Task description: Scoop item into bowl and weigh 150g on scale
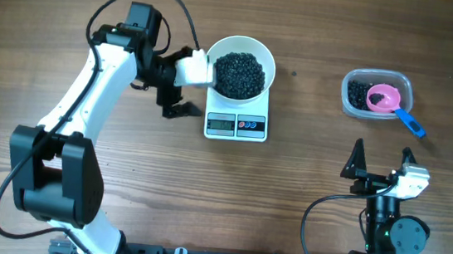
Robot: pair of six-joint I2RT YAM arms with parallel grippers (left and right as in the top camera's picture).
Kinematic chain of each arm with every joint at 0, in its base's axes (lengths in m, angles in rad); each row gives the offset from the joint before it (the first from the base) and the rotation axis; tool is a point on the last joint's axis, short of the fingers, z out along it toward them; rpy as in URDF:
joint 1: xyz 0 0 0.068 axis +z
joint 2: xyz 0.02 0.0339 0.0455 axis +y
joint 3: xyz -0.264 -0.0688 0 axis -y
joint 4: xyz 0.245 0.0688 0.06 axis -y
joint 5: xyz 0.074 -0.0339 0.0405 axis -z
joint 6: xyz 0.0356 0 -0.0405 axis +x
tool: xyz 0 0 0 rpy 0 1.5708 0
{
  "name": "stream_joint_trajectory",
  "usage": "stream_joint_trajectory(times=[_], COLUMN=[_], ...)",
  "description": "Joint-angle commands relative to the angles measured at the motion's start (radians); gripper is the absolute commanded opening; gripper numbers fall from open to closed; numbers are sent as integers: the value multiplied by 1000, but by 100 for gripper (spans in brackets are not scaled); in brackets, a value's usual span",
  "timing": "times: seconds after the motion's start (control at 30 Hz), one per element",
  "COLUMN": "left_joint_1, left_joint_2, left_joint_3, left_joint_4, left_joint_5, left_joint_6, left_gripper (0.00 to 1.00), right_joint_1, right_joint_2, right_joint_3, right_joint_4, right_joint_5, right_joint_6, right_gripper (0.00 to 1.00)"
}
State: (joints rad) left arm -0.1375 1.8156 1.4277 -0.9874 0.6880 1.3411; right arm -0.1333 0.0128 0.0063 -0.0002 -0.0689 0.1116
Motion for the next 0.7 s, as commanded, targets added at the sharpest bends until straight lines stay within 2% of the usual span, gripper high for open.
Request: stream_joint_trajectory(times=[0.0,0.17,0.27,0.5,0.57,0.67], left_joint_1=[0,0,2,73,109,156], left_joint_2=[0,0,-3,-99,-135,-156], left_joint_3=[-4,-3,-3,-3,-3,-3], left_joint_4=[69,85,137,361,380,378], left_joint_5=[173,218,229,228,228,220], left_joint_6=[-367,-684,-801,-991,-1086,-1095], left_gripper=[100,100,100,100,100,100], right_joint_1=[3,3,3,3,3,3], right_joint_2=[-9,-9,-9,-9,-9,-9], right_joint_3=[-1,-1,-1,-1,-1,-1], right_joint_4=[1,1,1,1,1,1], right_joint_5=[17,17,17,17,17,17], right_joint_6=[-4,-5,-5,-5,-4,-5], right_gripper=[100,100,100,100,100,100])
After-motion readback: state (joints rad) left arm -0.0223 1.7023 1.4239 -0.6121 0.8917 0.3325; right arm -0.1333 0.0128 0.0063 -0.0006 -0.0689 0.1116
